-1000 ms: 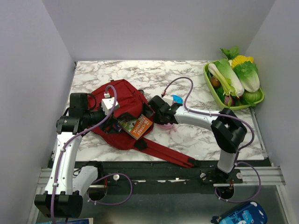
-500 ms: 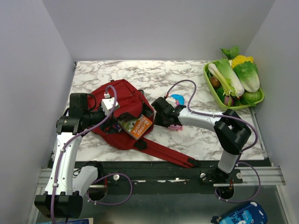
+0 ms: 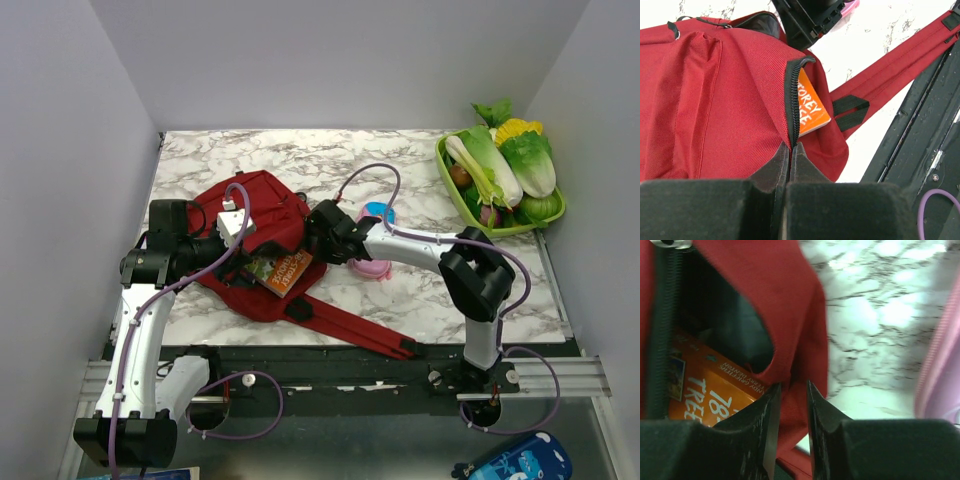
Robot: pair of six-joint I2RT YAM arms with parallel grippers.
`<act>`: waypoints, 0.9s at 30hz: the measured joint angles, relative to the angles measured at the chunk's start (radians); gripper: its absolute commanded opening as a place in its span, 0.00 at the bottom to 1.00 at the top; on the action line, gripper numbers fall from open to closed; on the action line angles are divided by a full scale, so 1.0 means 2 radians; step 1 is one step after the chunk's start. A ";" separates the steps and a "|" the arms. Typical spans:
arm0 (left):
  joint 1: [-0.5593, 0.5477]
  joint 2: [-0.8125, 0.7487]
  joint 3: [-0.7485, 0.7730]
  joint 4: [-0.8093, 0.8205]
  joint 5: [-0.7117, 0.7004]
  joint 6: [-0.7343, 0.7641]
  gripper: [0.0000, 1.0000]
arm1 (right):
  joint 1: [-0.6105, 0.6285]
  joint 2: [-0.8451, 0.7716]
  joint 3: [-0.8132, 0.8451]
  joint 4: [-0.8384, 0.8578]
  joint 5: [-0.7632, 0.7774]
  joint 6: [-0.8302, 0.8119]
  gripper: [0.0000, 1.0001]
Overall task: Pack the student bag
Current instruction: Place the book in the student bag.
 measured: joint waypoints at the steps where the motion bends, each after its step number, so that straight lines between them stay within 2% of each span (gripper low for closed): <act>1: 0.000 0.000 0.000 0.000 0.000 0.000 0.01 | 0.004 0.002 0.008 0.000 0.000 -0.002 0.33; 7: 0.000 0.000 0.000 -0.003 0.000 0.000 0.01 | 0.024 0.008 0.043 0.013 -0.012 -0.011 0.31; 18: 0.000 0.000 0.000 -0.003 0.000 0.000 0.01 | 0.034 0.040 0.052 0.073 -0.076 -0.048 0.29; 21: 0.000 0.000 0.000 -0.003 0.000 0.000 0.01 | 0.036 0.041 0.050 0.071 -0.076 -0.053 0.38; 24: 0.000 0.000 0.000 -0.003 0.000 0.000 0.01 | 0.038 0.014 0.018 0.076 -0.049 -0.061 0.37; 27: 0.000 0.000 0.000 -0.002 0.000 0.000 0.01 | 0.039 -0.041 -0.038 0.076 -0.017 -0.074 0.29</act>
